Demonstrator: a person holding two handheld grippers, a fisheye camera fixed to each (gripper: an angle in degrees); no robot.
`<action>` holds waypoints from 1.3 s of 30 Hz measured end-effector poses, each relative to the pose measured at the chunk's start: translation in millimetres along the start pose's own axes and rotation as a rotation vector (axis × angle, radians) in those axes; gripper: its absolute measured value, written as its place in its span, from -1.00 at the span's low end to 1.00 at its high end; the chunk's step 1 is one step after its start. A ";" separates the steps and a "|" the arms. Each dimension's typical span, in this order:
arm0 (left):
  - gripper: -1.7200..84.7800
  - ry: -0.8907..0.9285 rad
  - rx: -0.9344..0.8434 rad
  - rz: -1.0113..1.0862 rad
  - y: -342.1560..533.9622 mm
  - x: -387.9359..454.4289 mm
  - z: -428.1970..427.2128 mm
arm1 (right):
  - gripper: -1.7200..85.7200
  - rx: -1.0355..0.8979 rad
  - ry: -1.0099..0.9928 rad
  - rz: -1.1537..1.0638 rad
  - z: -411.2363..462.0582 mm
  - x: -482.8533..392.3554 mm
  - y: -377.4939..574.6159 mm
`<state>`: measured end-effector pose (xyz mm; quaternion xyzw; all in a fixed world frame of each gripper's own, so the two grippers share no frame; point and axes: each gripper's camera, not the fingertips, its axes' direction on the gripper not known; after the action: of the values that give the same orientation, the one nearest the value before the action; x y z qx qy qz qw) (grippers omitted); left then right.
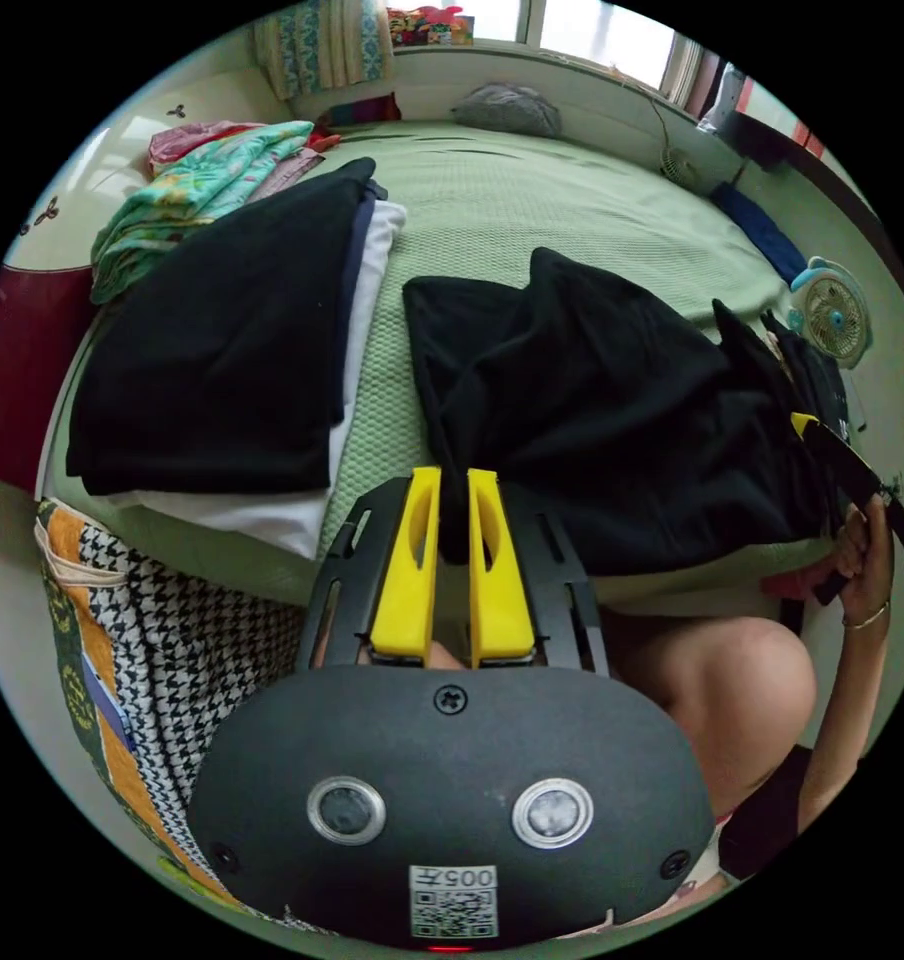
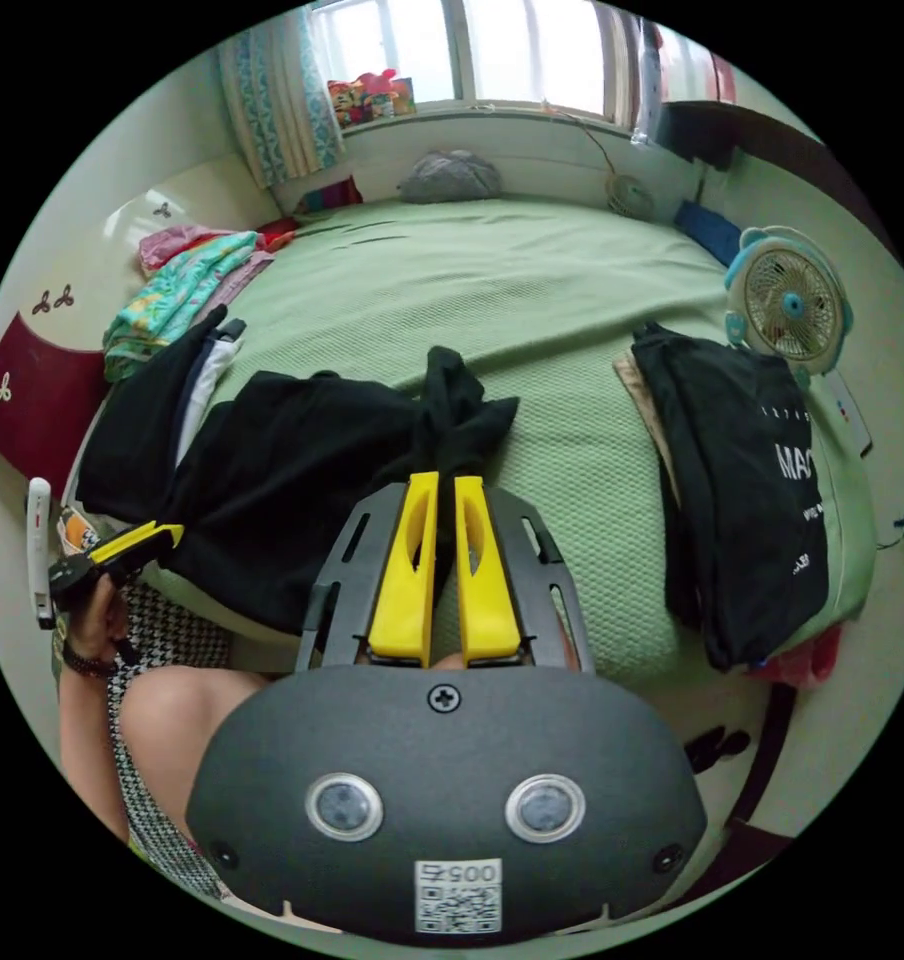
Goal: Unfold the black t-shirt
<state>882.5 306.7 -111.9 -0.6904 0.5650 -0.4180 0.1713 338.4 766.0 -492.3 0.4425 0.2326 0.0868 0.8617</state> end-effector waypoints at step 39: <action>-0.82 0.011 0.035 0.004 -48.5 -70.8 -87.9 | -0.99 0.027 0.134 0.171 33.2 59.8 -24.3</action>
<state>844.8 407.5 -52.7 -0.6837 0.5601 -0.4314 0.1811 405.3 748.9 -514.6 0.4654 0.2525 0.1863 0.8276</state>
